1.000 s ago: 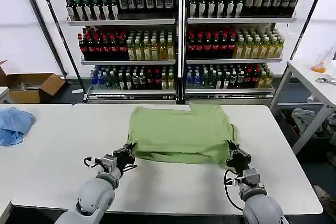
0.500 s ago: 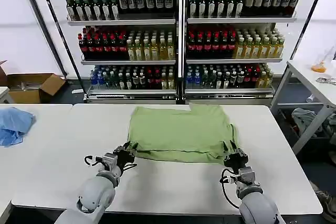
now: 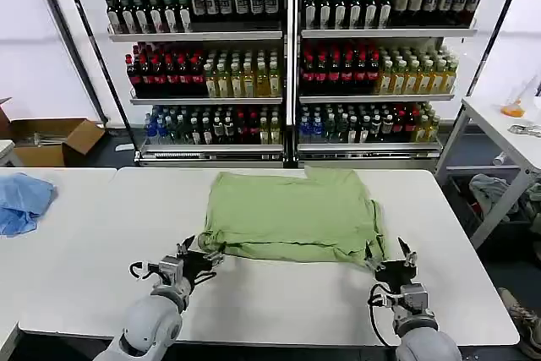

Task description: Fold and organize the clothes.

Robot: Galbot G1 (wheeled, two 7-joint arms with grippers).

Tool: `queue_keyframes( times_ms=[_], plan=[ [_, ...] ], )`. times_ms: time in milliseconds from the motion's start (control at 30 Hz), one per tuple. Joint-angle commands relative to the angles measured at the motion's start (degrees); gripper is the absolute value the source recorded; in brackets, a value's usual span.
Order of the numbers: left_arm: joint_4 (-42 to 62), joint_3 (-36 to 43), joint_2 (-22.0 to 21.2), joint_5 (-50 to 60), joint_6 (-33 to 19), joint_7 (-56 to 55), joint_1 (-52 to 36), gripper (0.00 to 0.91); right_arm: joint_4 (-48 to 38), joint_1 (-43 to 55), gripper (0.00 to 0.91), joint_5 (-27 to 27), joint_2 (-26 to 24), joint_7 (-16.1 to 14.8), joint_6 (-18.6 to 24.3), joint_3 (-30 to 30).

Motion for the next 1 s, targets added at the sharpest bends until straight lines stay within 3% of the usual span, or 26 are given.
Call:
queue_keyframes(
  times_ms=[33, 67, 100, 700, 1000],
  plan=[
    [4.0, 0.3, 0.3, -2.2, 0.0, -0.6, -1.9, 0.101, -4.5, 2.5, 0.151, 7.6, 0.6, 1.0, -4.6, -1.5],
    [4.4, 0.4, 0.5, -2.5, 0.0, -0.6, -2.2, 0.05, -5.2, 2.9, 0.02, 8.5, 0.5, 1.3, -4.8, -1.8],
    [4.5, 0.4, 0.5, -2.5, -0.1, -0.6, -2.4, 0.03, -5.5, 3.1, 0.0, 8.9, 0.5, 1.3, -4.8, -2.0],
    [2.7, 0.4, 0.6, -7.5, 0.1, 1.1, -1.0, 0.03, -3.3, 1.3, 0.0, 9.9, -0.5, 0.7, -4.1, -2.5],
    [-5.9, -2.4, 1.9, -8.9, 0.4, 2.0, 6.5, 0.03, 3.6, -4.9, 0.0, 9.3, -1.4, 0.5, -4.0, 0.5]
  ],
)
